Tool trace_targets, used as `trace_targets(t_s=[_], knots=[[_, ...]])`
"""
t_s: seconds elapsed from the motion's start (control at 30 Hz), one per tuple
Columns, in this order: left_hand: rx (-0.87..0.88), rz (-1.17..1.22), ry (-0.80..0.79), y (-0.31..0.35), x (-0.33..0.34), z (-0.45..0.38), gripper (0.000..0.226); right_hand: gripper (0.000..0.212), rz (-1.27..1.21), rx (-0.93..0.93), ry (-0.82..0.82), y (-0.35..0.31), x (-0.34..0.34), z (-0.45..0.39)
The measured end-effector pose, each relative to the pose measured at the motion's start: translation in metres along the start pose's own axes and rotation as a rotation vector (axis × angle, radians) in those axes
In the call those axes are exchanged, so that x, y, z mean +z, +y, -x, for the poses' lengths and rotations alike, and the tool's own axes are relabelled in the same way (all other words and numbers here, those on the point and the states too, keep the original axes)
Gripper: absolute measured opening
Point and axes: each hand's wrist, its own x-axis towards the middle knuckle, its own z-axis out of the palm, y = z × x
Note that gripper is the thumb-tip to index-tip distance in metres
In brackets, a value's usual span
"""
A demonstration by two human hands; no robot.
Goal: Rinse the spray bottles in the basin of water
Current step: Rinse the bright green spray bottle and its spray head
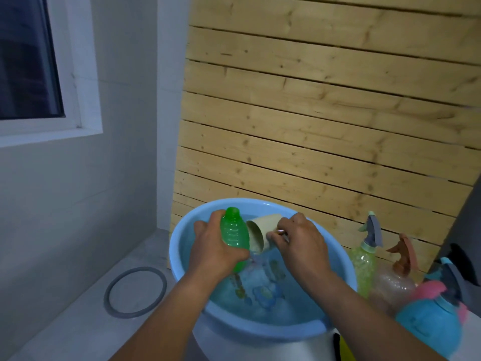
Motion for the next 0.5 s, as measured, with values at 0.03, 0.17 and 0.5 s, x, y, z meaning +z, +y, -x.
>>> trace_targets(t_s=[0.03,0.17,0.5], knots=[[-0.001,0.019,-0.004,0.000,0.000,0.000,0.086,0.023,0.033,-0.050,-0.043,-0.001,0.000,-0.004],[0.012,0.012,-0.035,0.002,0.000,0.002,0.089,0.022,0.110,-0.157,-0.221,-0.005,0.004,-0.013],[-0.009,-0.028,-0.029,0.004,0.001,0.000,0.091,0.029,0.066,-0.053,-0.473,0.009,0.021,-0.006]])
